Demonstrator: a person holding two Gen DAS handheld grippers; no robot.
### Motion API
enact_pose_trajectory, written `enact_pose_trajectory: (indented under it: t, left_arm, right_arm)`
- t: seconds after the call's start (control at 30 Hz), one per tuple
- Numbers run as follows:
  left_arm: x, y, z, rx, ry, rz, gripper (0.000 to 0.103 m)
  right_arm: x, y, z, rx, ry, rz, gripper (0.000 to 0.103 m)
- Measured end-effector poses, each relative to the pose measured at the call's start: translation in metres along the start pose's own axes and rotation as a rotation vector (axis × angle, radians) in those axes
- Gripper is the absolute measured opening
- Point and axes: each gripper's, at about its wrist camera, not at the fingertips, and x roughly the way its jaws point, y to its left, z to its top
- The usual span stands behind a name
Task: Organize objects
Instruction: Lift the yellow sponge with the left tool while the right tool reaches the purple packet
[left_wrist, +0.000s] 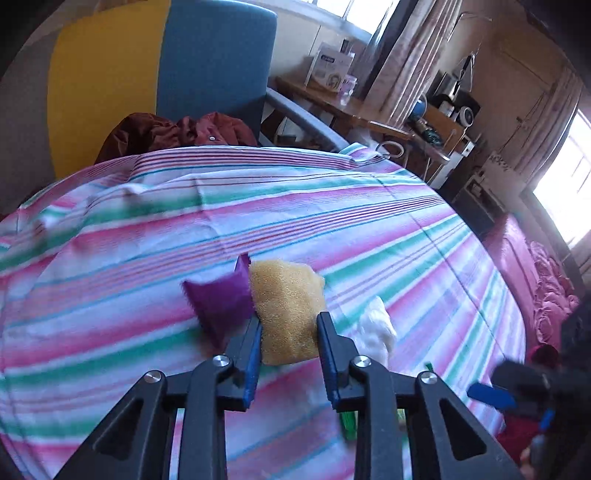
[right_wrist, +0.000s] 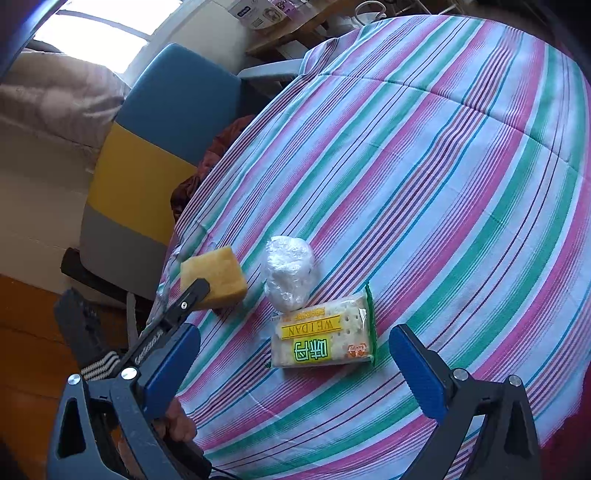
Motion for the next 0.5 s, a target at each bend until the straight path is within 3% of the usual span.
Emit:
enact_pose_trajectory:
  t: [0.13, 0.4, 0.5]
  left_arm:
    - [-0.035, 0.017, -0.035, -0.069, -0.004, -0.038, 0.027]
    - [-0.077, 0.059, -0.113, -0.209, 0.042, -0.01, 0.028]
    - [-0.082, 0.069, -0.13, -0.225, 0.06, 0.001, 0.033]
  right_arm:
    - [0.0, -0.001, 0.0, 0.003, -0.005, -0.012, 0.103]
    - [0.002, 0.002, 0.0, -0.019, -0.004, -0.056, 0.103]
    - [0.004, 0.003, -0.001, -0.035, 0.001, -0.073, 0.103]
